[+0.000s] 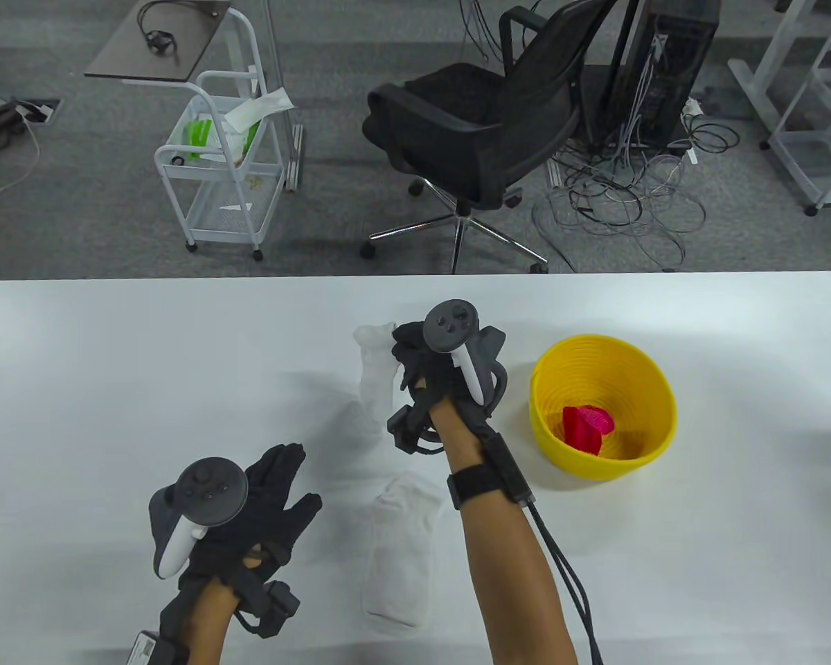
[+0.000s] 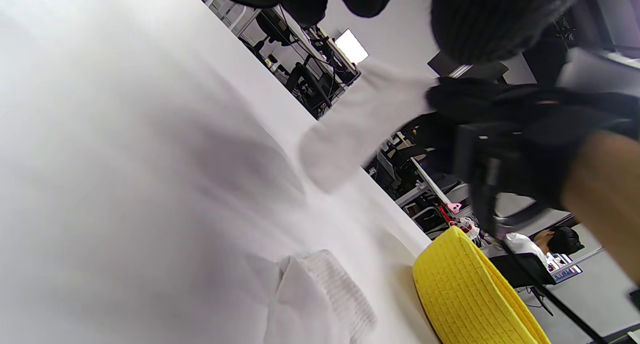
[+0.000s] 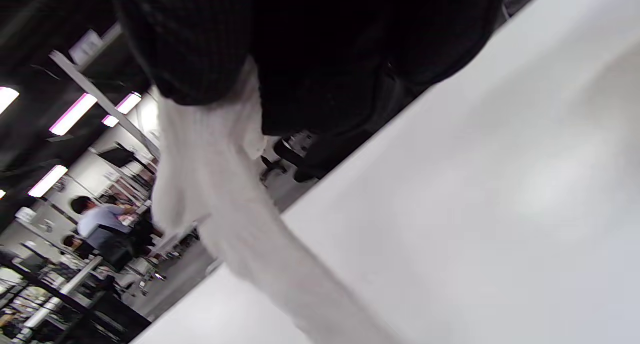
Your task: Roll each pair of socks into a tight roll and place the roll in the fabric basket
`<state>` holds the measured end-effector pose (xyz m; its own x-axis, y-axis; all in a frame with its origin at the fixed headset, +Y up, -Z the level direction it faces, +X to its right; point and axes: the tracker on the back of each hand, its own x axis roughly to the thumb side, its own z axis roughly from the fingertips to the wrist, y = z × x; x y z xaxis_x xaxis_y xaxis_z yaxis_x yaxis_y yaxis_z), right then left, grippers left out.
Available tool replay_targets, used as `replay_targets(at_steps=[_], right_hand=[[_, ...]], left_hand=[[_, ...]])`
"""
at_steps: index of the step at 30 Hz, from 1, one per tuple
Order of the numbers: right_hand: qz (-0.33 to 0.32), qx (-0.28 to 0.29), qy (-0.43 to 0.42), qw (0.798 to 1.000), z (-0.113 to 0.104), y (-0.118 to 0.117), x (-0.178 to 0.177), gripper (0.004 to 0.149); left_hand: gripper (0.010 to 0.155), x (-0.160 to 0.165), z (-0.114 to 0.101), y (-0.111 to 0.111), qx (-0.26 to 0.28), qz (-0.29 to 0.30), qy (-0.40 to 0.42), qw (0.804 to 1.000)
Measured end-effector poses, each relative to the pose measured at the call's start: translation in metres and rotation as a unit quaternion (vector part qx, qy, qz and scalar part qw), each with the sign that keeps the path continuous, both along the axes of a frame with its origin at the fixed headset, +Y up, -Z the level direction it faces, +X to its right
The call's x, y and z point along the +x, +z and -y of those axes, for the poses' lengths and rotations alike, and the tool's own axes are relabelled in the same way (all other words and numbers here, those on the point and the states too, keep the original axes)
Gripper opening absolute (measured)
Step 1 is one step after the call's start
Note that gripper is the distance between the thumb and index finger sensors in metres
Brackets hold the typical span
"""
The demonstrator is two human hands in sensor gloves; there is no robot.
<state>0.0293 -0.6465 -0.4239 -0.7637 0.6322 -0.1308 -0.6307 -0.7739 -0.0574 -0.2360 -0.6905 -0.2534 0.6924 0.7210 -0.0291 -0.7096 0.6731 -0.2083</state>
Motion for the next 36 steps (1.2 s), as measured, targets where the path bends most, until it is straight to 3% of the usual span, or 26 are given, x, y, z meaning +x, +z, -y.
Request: replay_targets(at_steps=[6, 9, 13, 19, 28, 36], right_hand=[[-0.049, 0.046, -0.043, 0.997, -0.033, 0.054, 0.016, 0.041], [-0.074, 0.062, -0.063, 0.993, -0.040, 0.081, 0.025, 0.041], [-0.122, 0.065, -0.101, 0.985, -0.038, 0.121, 0.037, 0.040], [-0.197, 0.035, -0.139, 0.970, -0.020, 0.162, 0.038, 0.040], [-0.289, 0.000, -0.150, 0.945, -0.015, 0.193, 0.022, 0.040], [-0.291, -0.061, -0.159, 0.941, 0.012, 0.193, 0.010, 0.040]], left_hand=[[0.077, -0.003, -0.001, 0.000, 0.002, -0.007, 0.004, 1.000], [0.077, -0.004, -0.002, 0.001, 0.005, -0.008, 0.003, 1.000], [0.077, -0.005, -0.001, 0.000, 0.002, -0.011, 0.005, 1.000], [0.076, -0.007, 0.000, 0.000, -0.003, -0.016, 0.009, 1.000], [0.076, -0.010, 0.005, -0.002, -0.017, -0.016, 0.024, 0.999], [0.076, -0.011, 0.010, -0.004, -0.028, -0.017, 0.010, 0.999]])
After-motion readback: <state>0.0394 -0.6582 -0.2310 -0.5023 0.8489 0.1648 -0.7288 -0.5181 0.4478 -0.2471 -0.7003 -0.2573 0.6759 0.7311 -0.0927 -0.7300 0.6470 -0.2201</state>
